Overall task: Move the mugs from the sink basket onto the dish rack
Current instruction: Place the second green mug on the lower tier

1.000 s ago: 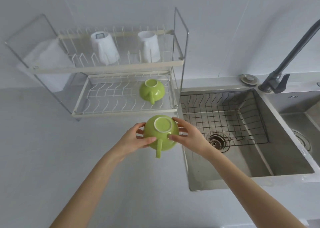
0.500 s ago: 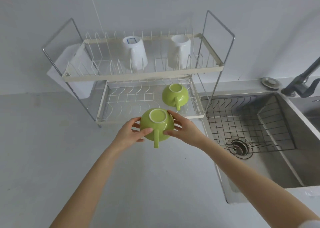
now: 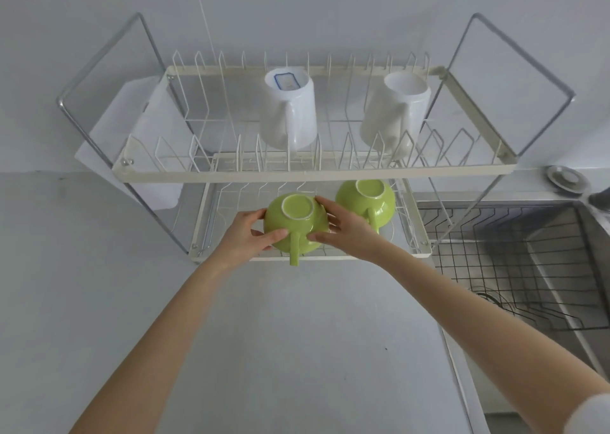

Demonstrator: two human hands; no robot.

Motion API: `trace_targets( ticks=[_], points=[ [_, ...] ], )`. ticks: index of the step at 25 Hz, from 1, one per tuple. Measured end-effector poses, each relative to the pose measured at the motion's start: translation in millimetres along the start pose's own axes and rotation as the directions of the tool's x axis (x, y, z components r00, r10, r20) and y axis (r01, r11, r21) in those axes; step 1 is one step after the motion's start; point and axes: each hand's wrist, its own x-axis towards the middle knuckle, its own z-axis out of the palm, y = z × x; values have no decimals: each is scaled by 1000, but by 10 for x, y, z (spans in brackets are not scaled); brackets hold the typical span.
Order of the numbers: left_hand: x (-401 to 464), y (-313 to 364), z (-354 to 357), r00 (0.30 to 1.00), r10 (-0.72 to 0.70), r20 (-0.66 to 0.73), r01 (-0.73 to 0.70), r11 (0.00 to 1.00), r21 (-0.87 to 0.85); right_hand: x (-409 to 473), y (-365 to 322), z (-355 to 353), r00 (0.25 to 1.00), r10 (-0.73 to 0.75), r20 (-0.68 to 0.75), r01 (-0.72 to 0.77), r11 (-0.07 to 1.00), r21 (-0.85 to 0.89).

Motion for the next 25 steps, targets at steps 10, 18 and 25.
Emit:
trace_targets(
  ticks=[10,18,25],
  points=[
    [328,-34,-171,995,-77,62,71,994,86,412,-27,62,999,28,-30,-32,989,-144],
    [362,-35,-157,999,-39,38,34,993,111,437,-102,42,999,35,-11,-37,983,-179],
    [354,40,-132,997,-74,-16,76,967,242,296,-283,-6,998,-50,-41,34,951,-309]
  ],
)
